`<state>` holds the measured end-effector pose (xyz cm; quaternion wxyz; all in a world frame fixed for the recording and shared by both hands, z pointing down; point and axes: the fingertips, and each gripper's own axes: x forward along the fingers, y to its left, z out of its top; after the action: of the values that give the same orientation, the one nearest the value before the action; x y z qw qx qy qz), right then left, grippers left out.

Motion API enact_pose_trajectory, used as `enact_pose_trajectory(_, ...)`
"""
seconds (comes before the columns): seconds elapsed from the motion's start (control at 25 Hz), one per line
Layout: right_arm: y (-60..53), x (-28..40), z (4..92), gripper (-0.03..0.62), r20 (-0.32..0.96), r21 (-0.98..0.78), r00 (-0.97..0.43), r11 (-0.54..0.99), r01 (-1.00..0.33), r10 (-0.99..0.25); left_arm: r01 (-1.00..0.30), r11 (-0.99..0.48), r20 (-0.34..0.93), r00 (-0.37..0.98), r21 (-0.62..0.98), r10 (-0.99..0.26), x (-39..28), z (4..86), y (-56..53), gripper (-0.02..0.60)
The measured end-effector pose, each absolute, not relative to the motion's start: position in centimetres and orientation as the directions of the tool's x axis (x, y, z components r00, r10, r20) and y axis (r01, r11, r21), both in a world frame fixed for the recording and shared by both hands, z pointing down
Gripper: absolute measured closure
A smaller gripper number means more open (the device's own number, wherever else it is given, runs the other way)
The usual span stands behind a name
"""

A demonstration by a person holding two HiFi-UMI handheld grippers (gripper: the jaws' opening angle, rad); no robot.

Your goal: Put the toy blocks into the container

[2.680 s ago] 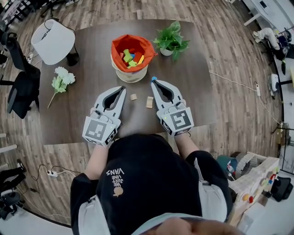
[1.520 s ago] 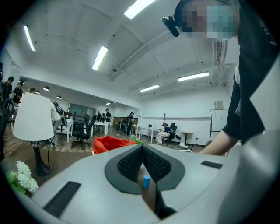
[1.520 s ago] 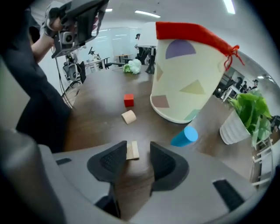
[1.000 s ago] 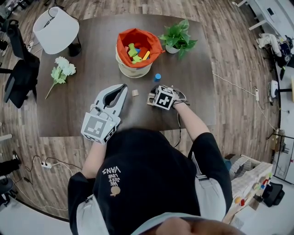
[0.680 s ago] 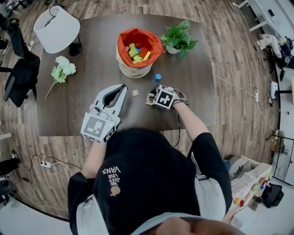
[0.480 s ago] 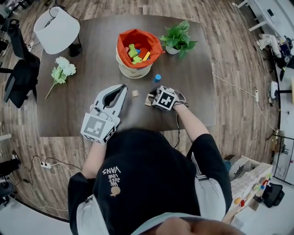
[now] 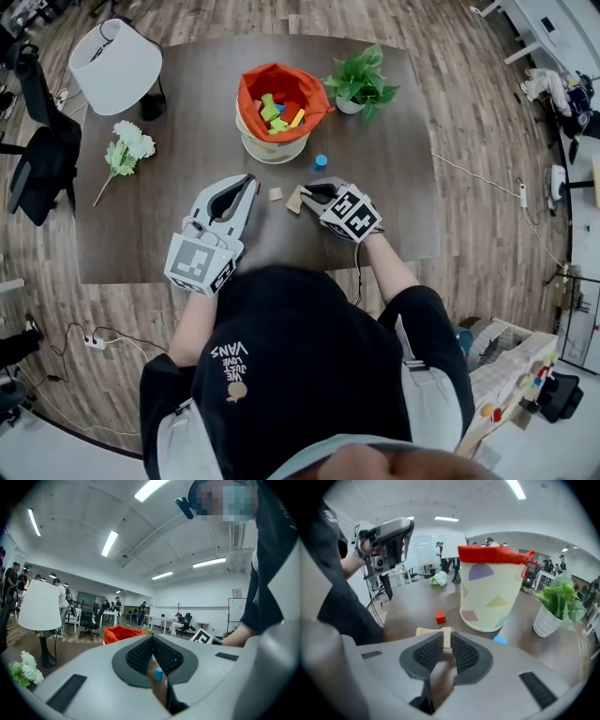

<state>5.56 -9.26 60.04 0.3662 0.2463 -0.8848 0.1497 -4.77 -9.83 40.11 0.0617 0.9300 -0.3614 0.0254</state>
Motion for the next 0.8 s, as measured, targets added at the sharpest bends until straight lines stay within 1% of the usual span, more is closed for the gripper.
enact_pose_trajectory(0.2, -10.3, 6.2, 54.0, 0.525, 0.543, -0.069, -0.648, 0.741, -0.668, -0.534, -0.678, -0.729, 0.085, 0.735, 0.099, -0.672, -5.0, 39.9, -10.0, 0.571)
enact_pose_trajectory(0.36, -10.8, 6.7, 49.2, 0.525, 0.401, -0.064, -0.656, 0.694, -0.717, -0.64, -0.676, -0.731, 0.081, 0.737, 0.099, -0.671, -5.1, 39.8, -10.2, 0.571)
enact_pose_trajectory(0.52, -11.0, 6.9, 45.3, 0.525, 0.283, -0.072, -0.66, 0.671, -0.738, -0.696, -0.671, -0.735, 0.08, 0.741, 0.099, -0.666, -4.9, 39.5, -10.2, 0.571)
enact_pose_trajectory(0.6, -11.0, 6.8, 43.7, 0.525, 0.236, -0.077, -0.665, 0.669, -0.74, -0.709, -0.668, -0.738, 0.079, 0.744, 0.098, -0.663, -4.8, 39.3, -10.1, 0.571)
enact_pose_trajectory(0.72, -10.9, 7.1, 41.5, 0.525, 0.159, -0.13, -0.674, 0.662, -0.738, -0.721, -0.662, -0.744, 0.071, 0.749, 0.092, -0.658, -4.7, 39.1, -10.0, 0.571)
enact_pose_trajectory(0.8, -11.2, 7.5, 40.3, 0.525, 0.13, -0.137, -0.667, 0.653, -0.745, -0.733, -0.661, -0.745, 0.069, 0.75, 0.088, -0.657, -4.7, 39.0, -9.9, 0.571)
